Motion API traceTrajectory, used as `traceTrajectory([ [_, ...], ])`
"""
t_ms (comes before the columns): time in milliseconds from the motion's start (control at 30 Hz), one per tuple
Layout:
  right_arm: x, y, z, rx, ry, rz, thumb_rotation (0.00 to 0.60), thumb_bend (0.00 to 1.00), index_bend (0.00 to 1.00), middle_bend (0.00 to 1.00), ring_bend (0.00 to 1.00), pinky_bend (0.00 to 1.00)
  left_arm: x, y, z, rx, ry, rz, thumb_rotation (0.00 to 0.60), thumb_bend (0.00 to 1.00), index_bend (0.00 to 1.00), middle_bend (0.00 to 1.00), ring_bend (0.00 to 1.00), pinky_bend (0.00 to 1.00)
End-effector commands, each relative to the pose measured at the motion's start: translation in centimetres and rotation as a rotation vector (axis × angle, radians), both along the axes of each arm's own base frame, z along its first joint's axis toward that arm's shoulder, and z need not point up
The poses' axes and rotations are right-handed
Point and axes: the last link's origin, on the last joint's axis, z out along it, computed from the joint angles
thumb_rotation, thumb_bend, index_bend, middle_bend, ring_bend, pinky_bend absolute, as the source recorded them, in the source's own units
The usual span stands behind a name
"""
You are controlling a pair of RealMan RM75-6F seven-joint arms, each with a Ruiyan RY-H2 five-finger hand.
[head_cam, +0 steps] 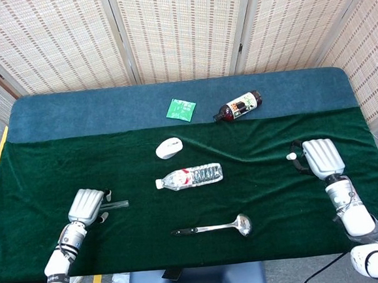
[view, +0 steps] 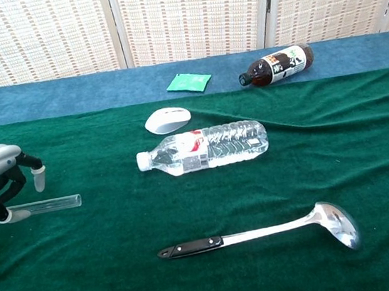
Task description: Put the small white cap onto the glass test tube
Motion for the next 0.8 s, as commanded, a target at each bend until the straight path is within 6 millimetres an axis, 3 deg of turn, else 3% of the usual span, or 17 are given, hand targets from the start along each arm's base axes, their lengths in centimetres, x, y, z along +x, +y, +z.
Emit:
traceTrajectory([
  [33, -0.1, 0.0, -0.1, 0.002, -0.002, -0.003, 0.6, 0.55, 0.68, 1.0, 1.0, 1.0, -0.5, 0.2, -0.3, 0.006, -0.005, 0.026, 0.6, 0.31, 0.49, 0.84, 0.86, 0.81],
  [800, -1.2, 0.0, -0.4, 0.009, -0.014, -0.033, 0.6, 0.55, 0.68, 1.0, 1.0, 1.0, -1.6, 1.7, -1.1, 0.035, 0.033, 0.07, 0.6, 0.32, 0.52, 0.84, 0.87, 0.82],
])
